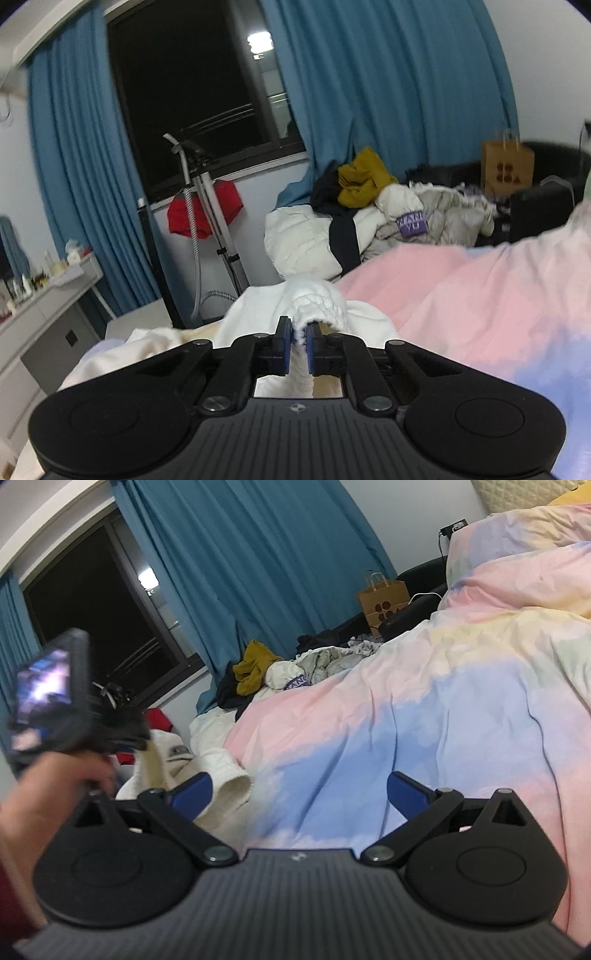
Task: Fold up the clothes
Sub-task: 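Grasp one ribbed cuff with the left tool while the right tool grasps the other cuff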
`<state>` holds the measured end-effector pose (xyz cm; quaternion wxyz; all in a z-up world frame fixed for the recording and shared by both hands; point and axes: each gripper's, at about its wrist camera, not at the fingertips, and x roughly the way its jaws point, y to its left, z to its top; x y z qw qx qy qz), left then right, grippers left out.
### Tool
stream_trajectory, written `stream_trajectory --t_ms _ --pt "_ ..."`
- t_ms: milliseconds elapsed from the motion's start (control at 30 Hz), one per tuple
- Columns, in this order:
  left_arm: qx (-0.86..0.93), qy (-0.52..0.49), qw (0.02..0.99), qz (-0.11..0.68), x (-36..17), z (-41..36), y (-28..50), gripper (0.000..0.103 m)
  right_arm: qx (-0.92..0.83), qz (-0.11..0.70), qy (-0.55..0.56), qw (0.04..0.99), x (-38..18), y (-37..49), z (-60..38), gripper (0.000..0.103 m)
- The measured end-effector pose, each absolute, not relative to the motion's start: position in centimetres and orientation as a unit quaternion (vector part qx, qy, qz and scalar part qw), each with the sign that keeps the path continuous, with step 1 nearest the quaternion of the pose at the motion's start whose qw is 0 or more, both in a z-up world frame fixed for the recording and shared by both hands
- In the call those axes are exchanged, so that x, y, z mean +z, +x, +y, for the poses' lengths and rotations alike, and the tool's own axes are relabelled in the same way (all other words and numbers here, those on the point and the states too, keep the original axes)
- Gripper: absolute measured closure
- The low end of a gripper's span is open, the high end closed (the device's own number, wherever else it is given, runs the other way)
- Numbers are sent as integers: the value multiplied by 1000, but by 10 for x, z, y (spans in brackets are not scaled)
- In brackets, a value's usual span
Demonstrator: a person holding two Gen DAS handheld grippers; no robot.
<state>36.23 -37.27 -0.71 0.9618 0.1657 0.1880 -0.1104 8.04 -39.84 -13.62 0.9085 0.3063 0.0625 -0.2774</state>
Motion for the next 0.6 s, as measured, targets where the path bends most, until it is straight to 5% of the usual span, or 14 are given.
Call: stream_trajectory --t_ms 167,200,333,600 --pt "-136 131 961 202 8 -316 335 87 -256 71 300 916 -125 77 -382 0" --pt "-141 119 964 193 8 -305 326 77 -252 70 296 919 -122 76 -378 0" --pt "-159 66 974 144 5 -266 290 7 -241 76 272 929 -113 74 -363 0" --pt "-172 201 957 116 -43 -308 301 1 -241 92 275 926 -117 81 -357 0"
